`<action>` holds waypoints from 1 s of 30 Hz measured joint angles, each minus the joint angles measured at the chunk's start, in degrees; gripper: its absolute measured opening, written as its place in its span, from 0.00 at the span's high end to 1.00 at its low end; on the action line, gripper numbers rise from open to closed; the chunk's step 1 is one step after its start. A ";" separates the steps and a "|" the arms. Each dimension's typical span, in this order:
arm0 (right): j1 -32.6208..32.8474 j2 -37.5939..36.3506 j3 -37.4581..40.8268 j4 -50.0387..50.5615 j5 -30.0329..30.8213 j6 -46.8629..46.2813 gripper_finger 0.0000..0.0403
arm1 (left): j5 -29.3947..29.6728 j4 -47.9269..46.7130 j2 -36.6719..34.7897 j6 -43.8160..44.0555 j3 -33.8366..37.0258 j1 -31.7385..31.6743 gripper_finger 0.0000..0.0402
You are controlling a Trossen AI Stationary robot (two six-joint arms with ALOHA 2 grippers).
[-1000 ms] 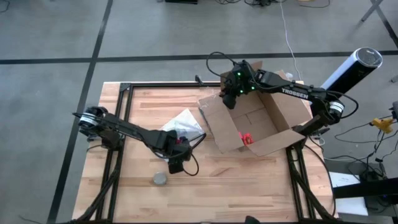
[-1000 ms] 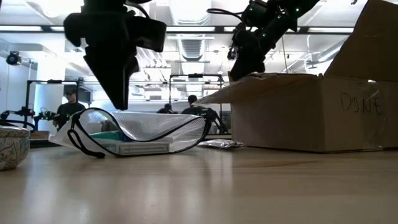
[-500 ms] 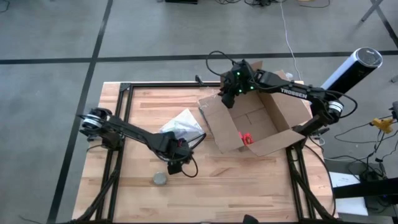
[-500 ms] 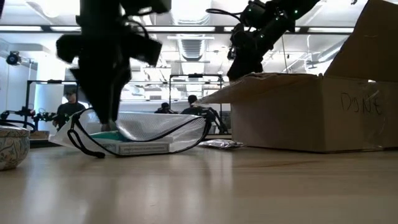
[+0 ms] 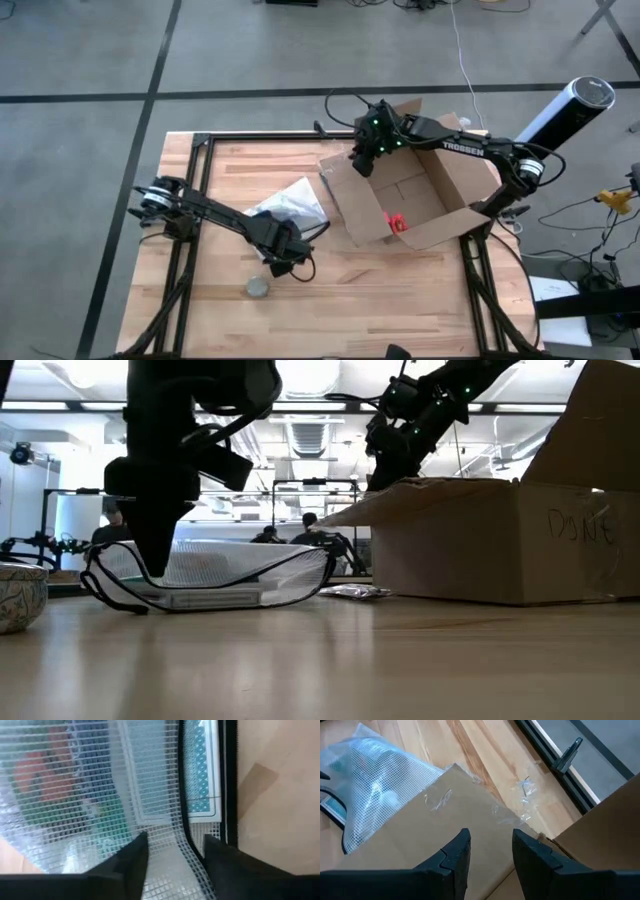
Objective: Unpack boxes
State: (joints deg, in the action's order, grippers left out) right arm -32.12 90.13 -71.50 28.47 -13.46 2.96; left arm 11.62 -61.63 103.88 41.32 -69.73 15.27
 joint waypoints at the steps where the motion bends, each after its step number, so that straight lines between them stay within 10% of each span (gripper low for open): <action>1: 0.00 0.00 0.00 0.00 -0.02 0.00 0.70 | 0.02 -0.11 -0.04 0.20 0.00 0.00 0.64; 6: -0.01 0.00 0.00 -0.04 -0.02 0.01 0.72 | 1.03 -1.89 -0.07 -0.09 -1.27 0.00 0.94; 13: 0.00 0.00 0.00 -0.49 -0.02 0.65 0.74 | 2.00 -2.45 -0.12 -1.22 -3.16 0.00 1.00; 21: 0.59 0.00 0.00 -0.84 -5.01 3.27 0.64 | -0.03 -2.51 -0.22 -2.20 -3.41 0.02 0.91; 30: 9.19 0.37 0.00 -2.88 -6.11 14.93 0.53 | -4.25 -1.91 -0.73 -2.11 -3.41 1.55 0.57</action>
State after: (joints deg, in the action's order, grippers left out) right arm -22.93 90.50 -71.50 25.59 -19.57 17.89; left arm 7.37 -63.54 103.15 39.21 -73.14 16.81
